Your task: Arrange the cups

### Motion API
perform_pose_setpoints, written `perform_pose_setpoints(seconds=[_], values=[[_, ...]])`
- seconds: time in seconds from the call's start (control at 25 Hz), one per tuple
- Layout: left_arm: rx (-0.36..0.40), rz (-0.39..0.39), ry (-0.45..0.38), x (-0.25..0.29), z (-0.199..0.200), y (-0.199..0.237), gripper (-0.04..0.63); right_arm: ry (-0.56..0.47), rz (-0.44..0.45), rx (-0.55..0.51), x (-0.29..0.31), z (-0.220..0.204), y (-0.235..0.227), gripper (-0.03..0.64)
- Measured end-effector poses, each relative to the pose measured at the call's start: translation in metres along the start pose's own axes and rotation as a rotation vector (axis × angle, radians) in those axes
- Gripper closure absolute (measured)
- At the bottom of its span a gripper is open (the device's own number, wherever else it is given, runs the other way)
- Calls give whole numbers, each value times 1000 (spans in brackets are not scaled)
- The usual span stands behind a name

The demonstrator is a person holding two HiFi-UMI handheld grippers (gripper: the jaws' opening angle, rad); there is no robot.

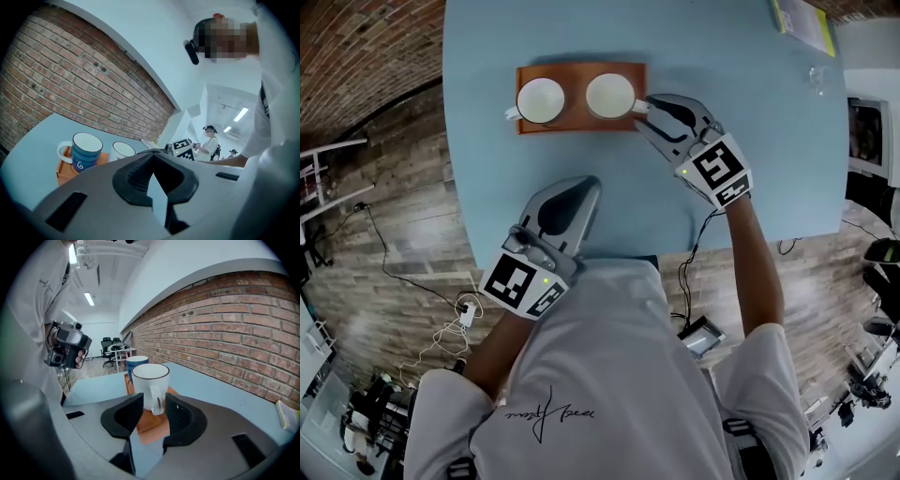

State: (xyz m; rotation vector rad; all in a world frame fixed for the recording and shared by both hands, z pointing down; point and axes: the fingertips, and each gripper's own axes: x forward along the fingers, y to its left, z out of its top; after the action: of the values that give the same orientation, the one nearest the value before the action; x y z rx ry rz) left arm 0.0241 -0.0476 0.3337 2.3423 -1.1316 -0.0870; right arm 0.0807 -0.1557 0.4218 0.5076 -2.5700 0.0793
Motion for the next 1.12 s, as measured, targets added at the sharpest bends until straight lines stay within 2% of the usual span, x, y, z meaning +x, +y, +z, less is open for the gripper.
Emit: perform_pose_setpoints(seconds=[0.36, 0.76, 1.12], values=[[-16, 34, 13, 4, -5, 5, 586, -2, 85, -9, 7, -2, 2, 485], [-25, 52, 18, 14, -8, 14, 586, -9, 168, -71, 13, 1, 5, 486], [-48, 49, 25, 18, -13, 13, 586, 6, 207, -104, 14, 0, 6, 525]])
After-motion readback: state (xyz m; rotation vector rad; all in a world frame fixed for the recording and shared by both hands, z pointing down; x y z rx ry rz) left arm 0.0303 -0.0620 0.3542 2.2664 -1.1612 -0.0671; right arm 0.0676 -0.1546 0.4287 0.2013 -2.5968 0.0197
